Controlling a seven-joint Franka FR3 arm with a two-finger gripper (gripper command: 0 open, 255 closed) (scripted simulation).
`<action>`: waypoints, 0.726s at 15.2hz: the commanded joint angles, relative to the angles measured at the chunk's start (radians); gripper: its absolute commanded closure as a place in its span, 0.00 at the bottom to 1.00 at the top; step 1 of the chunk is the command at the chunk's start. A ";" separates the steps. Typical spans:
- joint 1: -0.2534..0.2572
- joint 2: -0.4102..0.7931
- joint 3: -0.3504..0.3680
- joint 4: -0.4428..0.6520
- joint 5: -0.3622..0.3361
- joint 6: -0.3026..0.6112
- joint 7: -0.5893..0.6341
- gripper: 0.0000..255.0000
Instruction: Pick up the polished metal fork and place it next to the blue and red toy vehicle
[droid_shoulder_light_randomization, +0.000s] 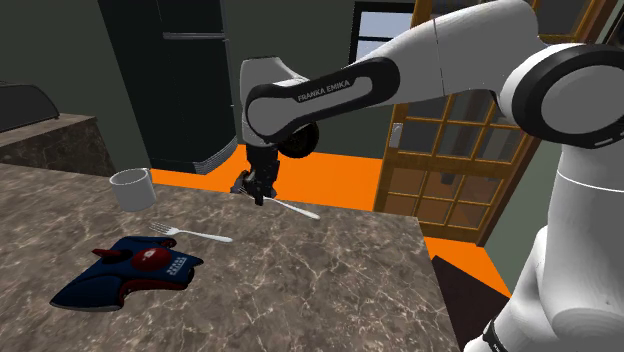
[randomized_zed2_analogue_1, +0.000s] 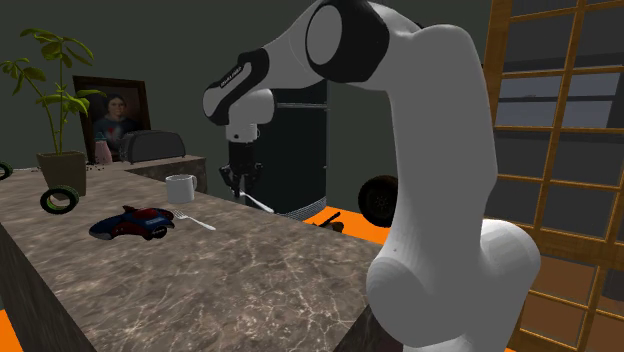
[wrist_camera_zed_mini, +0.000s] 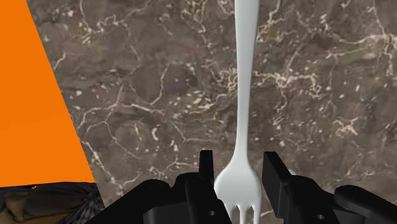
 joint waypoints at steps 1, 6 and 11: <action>0.000 0.007 -0.001 -0.018 -0.001 0.025 0.000 1.00; 0.001 0.027 -0.002 -0.058 -0.005 0.086 0.002 1.00; 0.002 0.052 -0.003 -0.093 -0.009 0.145 0.004 1.00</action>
